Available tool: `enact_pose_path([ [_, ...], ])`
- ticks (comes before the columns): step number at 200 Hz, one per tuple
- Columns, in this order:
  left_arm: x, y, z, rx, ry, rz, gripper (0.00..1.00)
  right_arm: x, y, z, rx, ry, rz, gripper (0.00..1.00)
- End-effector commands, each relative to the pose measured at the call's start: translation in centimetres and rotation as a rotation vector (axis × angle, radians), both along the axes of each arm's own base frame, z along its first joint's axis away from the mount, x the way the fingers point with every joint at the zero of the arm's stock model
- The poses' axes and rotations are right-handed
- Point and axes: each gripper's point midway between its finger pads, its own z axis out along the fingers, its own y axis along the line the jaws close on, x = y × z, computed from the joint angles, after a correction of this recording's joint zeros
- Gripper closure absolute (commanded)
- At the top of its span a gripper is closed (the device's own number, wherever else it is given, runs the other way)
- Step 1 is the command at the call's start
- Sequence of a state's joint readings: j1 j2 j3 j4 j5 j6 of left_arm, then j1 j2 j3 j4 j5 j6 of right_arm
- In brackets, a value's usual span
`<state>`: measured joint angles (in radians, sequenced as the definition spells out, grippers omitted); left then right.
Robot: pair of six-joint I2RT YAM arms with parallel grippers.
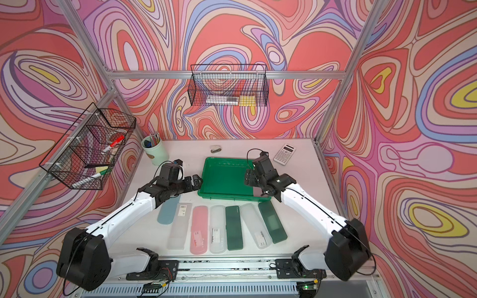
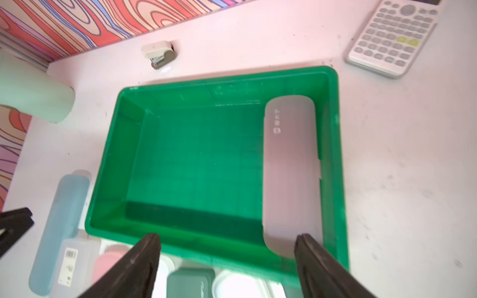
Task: Put the pencil case into the storage box
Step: Pick up the pencil case from the center of the board.
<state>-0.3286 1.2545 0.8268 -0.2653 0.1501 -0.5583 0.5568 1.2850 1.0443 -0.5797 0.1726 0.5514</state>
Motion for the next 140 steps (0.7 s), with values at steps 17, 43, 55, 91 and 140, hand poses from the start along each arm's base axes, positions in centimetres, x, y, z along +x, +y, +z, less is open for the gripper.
enact_pose_path([
  [17,-2.6,0.3,-0.5,-0.017,0.027,-0.001,0.01,-6.7,-3.9,-4.8,-0.135,0.183,-0.057,0.15],
  [43,-3.7,0.4,-0.1,-0.018,0.025,-0.013,0.01,-8.8,-5.2,-6.8,-0.116,0.224,-0.107,0.15],
  [55,-4.1,0.4,0.2,-0.022,0.019,-0.019,0.01,-9.6,-5.7,-7.6,-0.108,0.241,-0.133,0.14],
  [91,-4.7,0.2,1.0,-0.050,-0.003,-0.027,0.01,-11.6,-6.8,-10.9,-0.135,0.333,-0.177,0.12],
  [140,-4.8,-0.3,1.1,-0.066,-0.010,-0.045,0.01,-12.7,-7.1,-13.8,-0.168,0.429,-0.203,0.10],
])
